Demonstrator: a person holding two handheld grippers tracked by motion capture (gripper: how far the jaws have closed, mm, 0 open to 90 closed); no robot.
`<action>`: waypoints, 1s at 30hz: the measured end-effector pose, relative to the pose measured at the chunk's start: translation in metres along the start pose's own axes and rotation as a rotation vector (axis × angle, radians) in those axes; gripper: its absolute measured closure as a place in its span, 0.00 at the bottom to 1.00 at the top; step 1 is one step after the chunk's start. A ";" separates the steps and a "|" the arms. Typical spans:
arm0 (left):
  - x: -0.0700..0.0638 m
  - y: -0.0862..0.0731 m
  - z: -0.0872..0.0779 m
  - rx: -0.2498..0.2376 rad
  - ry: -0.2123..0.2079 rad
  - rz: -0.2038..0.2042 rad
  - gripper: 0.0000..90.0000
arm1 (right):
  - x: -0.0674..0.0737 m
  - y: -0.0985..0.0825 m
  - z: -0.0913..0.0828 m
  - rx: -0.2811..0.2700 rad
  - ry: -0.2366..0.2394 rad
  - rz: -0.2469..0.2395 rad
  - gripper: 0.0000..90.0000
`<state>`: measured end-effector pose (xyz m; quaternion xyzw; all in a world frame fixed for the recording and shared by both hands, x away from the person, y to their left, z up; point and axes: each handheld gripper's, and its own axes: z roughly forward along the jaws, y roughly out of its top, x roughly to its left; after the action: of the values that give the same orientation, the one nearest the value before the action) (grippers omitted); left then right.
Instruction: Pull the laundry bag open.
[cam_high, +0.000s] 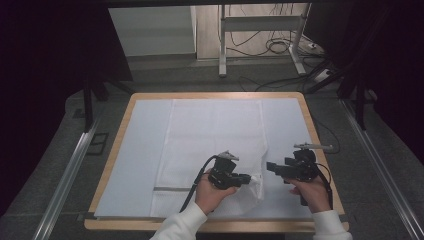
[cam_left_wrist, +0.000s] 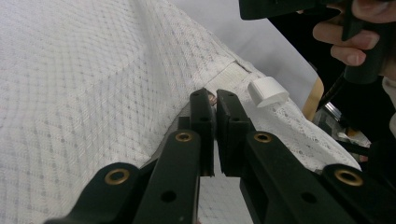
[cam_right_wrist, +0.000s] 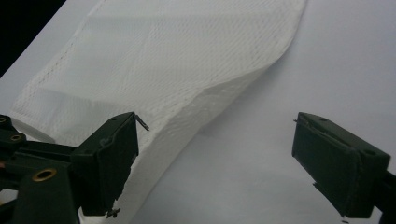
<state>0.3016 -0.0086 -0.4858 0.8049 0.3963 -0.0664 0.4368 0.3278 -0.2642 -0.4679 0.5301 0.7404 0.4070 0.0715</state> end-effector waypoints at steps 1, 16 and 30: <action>0.000 0.000 0.000 0.000 0.000 -0.001 0.96 | 0.002 0.000 0.001 0.006 0.004 0.002 0.16; -0.003 -0.001 0.005 0.011 -0.004 0.005 0.96 | 0.015 0.000 0.028 0.094 0.081 0.039 0.23; -0.004 -0.003 0.007 0.019 -0.009 0.012 0.96 | 0.025 -0.006 0.052 0.173 0.111 0.049 0.38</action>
<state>0.2986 -0.0149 -0.4899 0.8110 0.3890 -0.0711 0.4311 0.3408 -0.2166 -0.4987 0.5289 0.7624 0.3720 -0.0253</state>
